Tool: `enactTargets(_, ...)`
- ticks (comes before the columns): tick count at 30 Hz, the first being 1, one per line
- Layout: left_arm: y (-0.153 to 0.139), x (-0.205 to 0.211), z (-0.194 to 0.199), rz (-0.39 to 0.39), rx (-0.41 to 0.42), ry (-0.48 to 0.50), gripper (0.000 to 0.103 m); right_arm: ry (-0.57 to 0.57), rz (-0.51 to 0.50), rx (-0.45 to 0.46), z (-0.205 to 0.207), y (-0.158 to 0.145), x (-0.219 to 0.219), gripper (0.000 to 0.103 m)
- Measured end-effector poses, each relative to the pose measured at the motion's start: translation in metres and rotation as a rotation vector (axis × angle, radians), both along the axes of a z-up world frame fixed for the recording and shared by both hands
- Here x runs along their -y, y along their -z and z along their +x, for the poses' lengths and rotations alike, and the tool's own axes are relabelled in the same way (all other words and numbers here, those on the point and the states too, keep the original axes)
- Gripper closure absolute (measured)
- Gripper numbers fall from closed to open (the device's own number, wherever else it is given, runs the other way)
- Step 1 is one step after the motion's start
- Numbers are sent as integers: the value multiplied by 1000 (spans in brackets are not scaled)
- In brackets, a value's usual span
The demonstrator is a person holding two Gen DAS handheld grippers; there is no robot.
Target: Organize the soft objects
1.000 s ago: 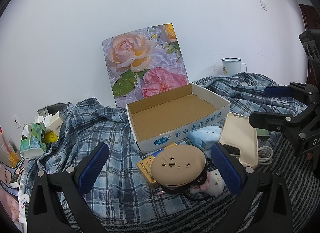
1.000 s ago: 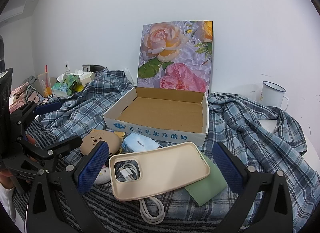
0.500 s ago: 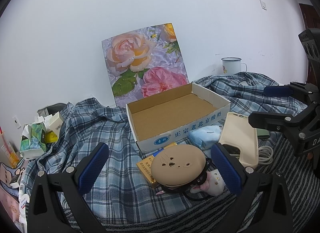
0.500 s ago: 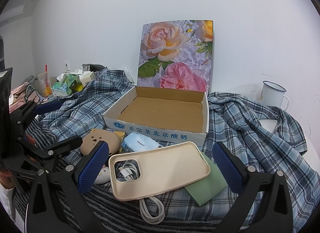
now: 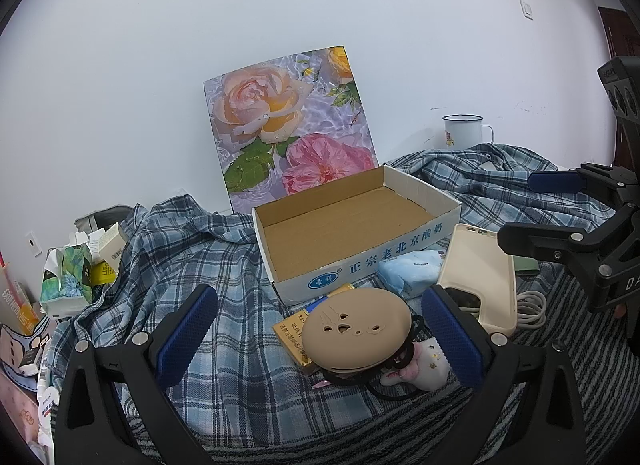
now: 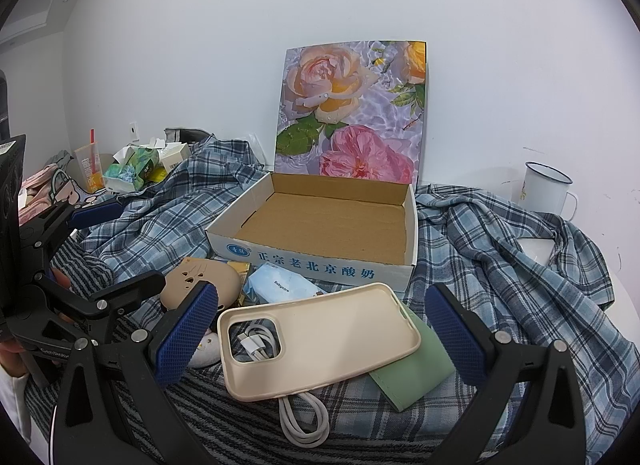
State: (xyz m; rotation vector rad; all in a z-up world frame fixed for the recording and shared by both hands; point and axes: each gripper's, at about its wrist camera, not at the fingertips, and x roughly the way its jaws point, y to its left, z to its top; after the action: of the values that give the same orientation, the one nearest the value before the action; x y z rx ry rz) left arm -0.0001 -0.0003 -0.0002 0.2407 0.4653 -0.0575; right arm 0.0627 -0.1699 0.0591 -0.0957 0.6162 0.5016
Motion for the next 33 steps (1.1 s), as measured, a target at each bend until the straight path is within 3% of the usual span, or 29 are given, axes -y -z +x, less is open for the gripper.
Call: enactTargets(33,2,0,-3,33,10,-3,0,2,6,2,-1,-2,1,0)
